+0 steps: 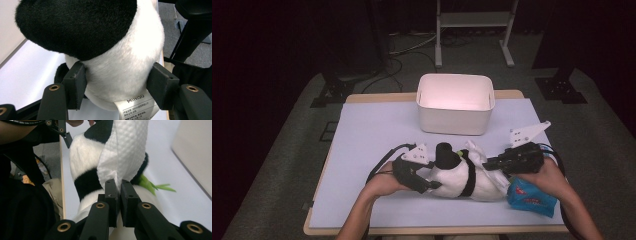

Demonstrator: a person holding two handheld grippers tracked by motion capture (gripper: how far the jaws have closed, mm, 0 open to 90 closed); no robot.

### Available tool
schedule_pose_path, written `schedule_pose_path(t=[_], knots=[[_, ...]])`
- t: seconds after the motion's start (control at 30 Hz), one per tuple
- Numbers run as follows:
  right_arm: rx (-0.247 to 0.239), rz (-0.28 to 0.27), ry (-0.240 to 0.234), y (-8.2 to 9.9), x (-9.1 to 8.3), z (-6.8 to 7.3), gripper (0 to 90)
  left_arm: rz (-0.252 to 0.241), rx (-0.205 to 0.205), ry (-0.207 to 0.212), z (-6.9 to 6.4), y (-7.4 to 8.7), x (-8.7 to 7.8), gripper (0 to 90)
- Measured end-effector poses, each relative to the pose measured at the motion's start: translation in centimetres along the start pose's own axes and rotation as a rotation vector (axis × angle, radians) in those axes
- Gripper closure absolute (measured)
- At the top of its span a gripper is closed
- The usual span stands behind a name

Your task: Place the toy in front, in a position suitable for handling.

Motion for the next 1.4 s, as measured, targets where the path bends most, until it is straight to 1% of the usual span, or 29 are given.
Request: schedule_pose_path(t=[0.07, 0.17, 0.23, 0.3, 0.37, 0.53, 0.63, 0.77, 0.8, 0.9, 1.07, 1.17, 1.23, 1.33, 1.4], knots=[[0.008, -0.001, 0.017, 0.5, -0.7, 0.0, 84.2, -0.001, -0.005, -0.001, 0.0, 0.1, 0.0, 37.1], [0.023, 0.016, 0.041, 1.3, -1.5, -0.2, 84.2, -0.002, -0.014, 0.000, 0.1, 0.3, 0.0, 37.1], [0.038, 0.013, 0.043, 1.7, -1.7, -0.4, 84.2, -0.001, -0.012, 0.000, 0.2, 0.3, 0.0, 37.1], [0.041, 0.009, 0.042, 1.8, -1.6, -0.5, 84.2, -0.002, -0.012, -0.002, 0.2, 0.3, 0.0, 37.2], [0.037, 0.008, 0.040, 1.6, -1.4, -0.5, 84.2, 0.001, -0.004, -0.005, 0.1, 0.2, 0.0, 37.3], [0.021, 0.011, 0.028, 0.2, -0.1, -0.7, 84.2, 0.005, 0.008, -0.010, -0.1, 0.0, 0.0, 37.3], [0.010, 0.009, 0.008, -0.6, 0.9, -0.8, 84.1, 0.001, 0.005, -0.011, -0.2, 0.0, 0.0, 37.3], [-0.007, 0.022, -0.018, -1.5, 2.3, -0.6, 84.2, 0.000, 0.021, -0.013, -0.3, -0.2, -0.1, 37.3], [-0.012, 0.026, -0.024, -1.8, 2.7, -0.6, 84.2, 0.006, 0.026, -0.015, -0.3, -0.3, -0.1, 37.3], [-0.017, 0.030, -0.040, -2.4, 3.5, -0.7, 84.2, 0.013, 0.023, -0.019, -0.3, -0.2, -0.1, 37.3], [-0.033, -0.009, -0.051, -3.6, 3.9, -0.5, 84.2, 0.015, 0.040, -0.022, -0.4, -0.5, -0.1, 37.4], [-0.045, -0.014, -0.052, -4.1, 4.0, -0.4, 84.2, 0.019, 0.042, -0.027, -0.5, -0.6, -0.2, 37.5], [-0.040, -0.009, -0.053, -4.1, 3.9, -0.4, 84.2, 0.017, 0.044, -0.028, -0.4, -0.5, -0.2, 37.6], [-0.036, -0.002, -0.054, -3.6, 3.7, -0.4, 84.2, 0.011, 0.034, -0.027, -0.4, -0.4, -0.1, 37.5], [-0.036, 0.012, -0.050, -3.2, 3.5, -0.3, 84.1, 0.006, 0.029, -0.027, -0.3, -0.2, -0.1, 37.5]])
Point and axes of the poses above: each handheld gripper's, and its own axes: x roughly forward along the jaws, y roughly out of its underside, z roughly to its left, the point moved 1 cm from there along x, roughly forward along the jaws, and after that the axes turned 4 degrees about -x, right-handed, at the moved point
